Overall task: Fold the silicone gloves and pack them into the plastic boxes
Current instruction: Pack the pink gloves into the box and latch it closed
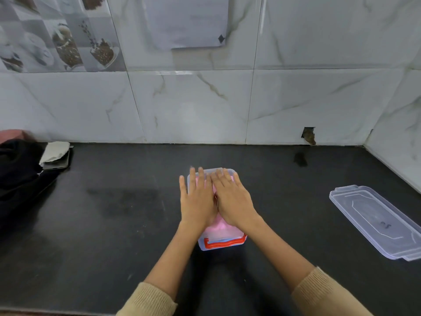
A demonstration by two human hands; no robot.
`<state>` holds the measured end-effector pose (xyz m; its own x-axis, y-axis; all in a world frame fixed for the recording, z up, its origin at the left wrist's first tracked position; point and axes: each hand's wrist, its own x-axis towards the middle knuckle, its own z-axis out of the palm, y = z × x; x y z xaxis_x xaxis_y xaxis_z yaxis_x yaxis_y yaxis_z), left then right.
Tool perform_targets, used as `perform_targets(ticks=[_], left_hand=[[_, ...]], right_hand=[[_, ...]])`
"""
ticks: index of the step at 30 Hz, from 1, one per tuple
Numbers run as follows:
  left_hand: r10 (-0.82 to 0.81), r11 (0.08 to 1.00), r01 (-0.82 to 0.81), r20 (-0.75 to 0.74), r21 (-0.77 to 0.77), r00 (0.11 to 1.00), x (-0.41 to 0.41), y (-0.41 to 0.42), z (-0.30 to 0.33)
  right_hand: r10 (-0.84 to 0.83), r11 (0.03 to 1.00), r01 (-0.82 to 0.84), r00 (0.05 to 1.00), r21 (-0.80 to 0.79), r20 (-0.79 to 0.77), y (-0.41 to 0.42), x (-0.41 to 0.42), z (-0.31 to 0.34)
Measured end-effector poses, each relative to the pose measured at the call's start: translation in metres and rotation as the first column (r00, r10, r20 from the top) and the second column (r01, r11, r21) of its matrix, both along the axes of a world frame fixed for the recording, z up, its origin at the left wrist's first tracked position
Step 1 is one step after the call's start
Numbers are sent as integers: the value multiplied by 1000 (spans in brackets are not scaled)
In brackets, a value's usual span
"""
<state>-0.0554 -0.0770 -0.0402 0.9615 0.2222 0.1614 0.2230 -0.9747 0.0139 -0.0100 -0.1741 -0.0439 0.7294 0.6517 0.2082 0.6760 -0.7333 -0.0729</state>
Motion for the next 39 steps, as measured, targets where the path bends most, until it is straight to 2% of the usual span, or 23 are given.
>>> perform_targets(ticks=[3,5,8,11,13,16,20,23,27,30,33,36,39], left_hand=[[59,982,-27,165,-186,985,-6,13,6],[57,961,-2,189,-277,980,-6,8,6],[-75,921,167,261,-353,963,8,-26,7],[-267,843,363,276,-397,923,36,-89,4],[-402,771,473,250,-427,881,53,-136,-1],[-566,679,559,144,-476,811,72,-202,-16],[-689,624,587,-9,-516,725,85,-266,-38],[-748,594,598,-94,-538,658,81,-298,-53],[-767,604,652,-110,-458,632,80,-308,-66],[-801,552,689,-71,-470,594,84,-299,-69],[-820,493,721,17,-487,572,84,-287,-71],[-823,485,774,86,-408,561,82,-278,-68],[-795,442,776,204,-451,571,79,-265,-55]], right_hand=[[-22,974,35,998,226,-61,-8,-2,5],[-53,968,77,993,238,-105,-20,-1,5],[-152,953,191,973,237,-172,-58,3,3],[-326,889,376,921,263,-213,-121,4,0],[-464,817,517,853,256,-241,-170,-2,-6],[-648,679,709,700,189,-300,-245,-22,-20],[-779,502,856,510,126,-365,-316,-49,-36],[-815,429,897,435,107,-384,-343,-54,-43],[-803,443,891,443,98,-398,-342,-47,-51],[-787,493,867,478,69,-389,-334,-38,-57],[-762,527,846,512,79,-397,-323,-30,-62],[-735,550,827,546,116,-403,-315,-27,-61],[-657,586,776,624,234,-423,-306,-28,-48]])
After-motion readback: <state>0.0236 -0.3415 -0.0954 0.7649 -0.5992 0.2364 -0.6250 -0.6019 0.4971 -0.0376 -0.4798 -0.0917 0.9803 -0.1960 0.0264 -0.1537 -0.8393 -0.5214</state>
